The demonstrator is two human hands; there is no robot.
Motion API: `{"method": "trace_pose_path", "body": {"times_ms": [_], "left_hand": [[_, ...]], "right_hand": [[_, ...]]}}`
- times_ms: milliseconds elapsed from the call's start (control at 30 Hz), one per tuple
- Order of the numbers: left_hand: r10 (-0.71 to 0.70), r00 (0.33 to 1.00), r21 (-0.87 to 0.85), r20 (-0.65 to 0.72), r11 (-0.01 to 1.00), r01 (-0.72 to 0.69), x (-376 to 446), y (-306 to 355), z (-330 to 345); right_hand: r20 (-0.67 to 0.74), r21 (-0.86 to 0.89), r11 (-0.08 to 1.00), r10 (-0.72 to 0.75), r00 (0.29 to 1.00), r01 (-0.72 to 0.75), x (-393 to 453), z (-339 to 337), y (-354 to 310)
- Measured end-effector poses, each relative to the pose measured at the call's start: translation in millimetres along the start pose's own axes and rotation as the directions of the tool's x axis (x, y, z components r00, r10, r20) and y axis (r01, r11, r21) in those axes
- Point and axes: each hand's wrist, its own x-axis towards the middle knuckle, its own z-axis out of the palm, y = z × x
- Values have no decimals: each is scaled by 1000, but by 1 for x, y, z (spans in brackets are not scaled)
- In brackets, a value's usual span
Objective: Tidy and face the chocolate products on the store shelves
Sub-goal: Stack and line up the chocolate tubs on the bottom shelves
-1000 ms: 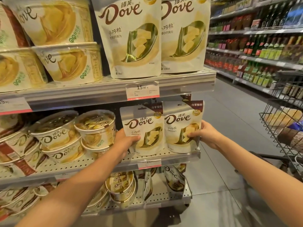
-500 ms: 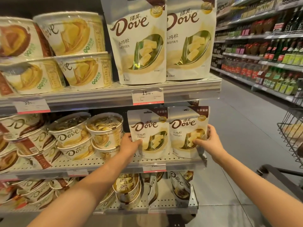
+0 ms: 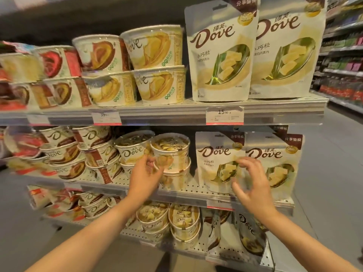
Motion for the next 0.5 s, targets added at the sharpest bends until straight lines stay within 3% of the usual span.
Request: {"method": "trace_pose_path", "body": {"times_ms": [133, 267, 367, 500], "left_hand": [[213, 977, 328, -23, 925, -194, 42, -37, -33], [300, 932, 622, 203, 696, -359, 87, -59, -46], [199, 928, 691, 314, 622, -367, 112, -72, -49], [147, 898, 604, 414, 694, -392, 140, -95, -54]], "right_hand": [[204, -21, 998, -50, 978, 55, 24, 55, -31], [208, -171, 968, -147, 967, 184, 57, 106, -61], [216, -375, 916, -62, 974, 142, 77, 140, -77], [194, -527, 850, 91, 977, 26, 86, 175, -83]]}}
